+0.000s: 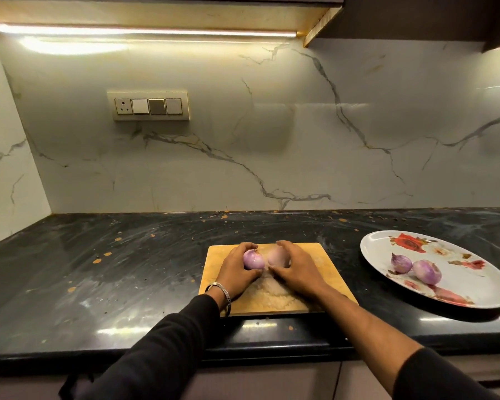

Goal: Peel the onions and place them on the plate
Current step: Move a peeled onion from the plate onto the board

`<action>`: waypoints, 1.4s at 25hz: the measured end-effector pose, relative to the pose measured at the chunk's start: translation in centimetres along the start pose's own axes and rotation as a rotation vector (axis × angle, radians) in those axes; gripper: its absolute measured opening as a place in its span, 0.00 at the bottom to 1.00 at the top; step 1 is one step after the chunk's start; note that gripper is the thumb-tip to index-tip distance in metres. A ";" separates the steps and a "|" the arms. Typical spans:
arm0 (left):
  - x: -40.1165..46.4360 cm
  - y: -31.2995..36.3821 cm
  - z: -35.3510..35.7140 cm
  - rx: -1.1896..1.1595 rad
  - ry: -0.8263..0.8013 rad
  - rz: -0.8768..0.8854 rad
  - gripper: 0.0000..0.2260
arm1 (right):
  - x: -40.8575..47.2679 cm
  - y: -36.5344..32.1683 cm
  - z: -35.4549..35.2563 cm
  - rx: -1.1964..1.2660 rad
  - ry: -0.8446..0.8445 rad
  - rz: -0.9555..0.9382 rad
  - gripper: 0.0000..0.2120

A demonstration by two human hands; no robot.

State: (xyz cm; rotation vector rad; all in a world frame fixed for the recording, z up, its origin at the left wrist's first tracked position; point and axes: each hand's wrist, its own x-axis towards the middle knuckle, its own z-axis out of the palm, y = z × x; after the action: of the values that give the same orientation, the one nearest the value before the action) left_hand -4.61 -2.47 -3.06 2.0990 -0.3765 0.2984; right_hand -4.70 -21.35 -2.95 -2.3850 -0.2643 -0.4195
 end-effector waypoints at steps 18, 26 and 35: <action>0.6 -0.2 -0.3 0.016 -0.051 -0.037 0.36 | 0.3 0.0 0.1 -0.005 -0.103 0.031 0.42; 2.6 3.9 1.7 0.050 0.078 0.114 0.26 | -1.4 2.2 -6.3 -0.062 -0.023 0.060 0.35; 4.5 13.4 15.2 0.041 -0.200 0.274 0.26 | -5.5 10.6 -18.1 -0.222 0.136 0.228 0.31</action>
State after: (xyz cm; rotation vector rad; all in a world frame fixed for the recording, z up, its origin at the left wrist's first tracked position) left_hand -4.62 -22.84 1.01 2.1240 -0.7857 0.2575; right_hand -10.69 -41.68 1.52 -2.5513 0.1215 -0.5224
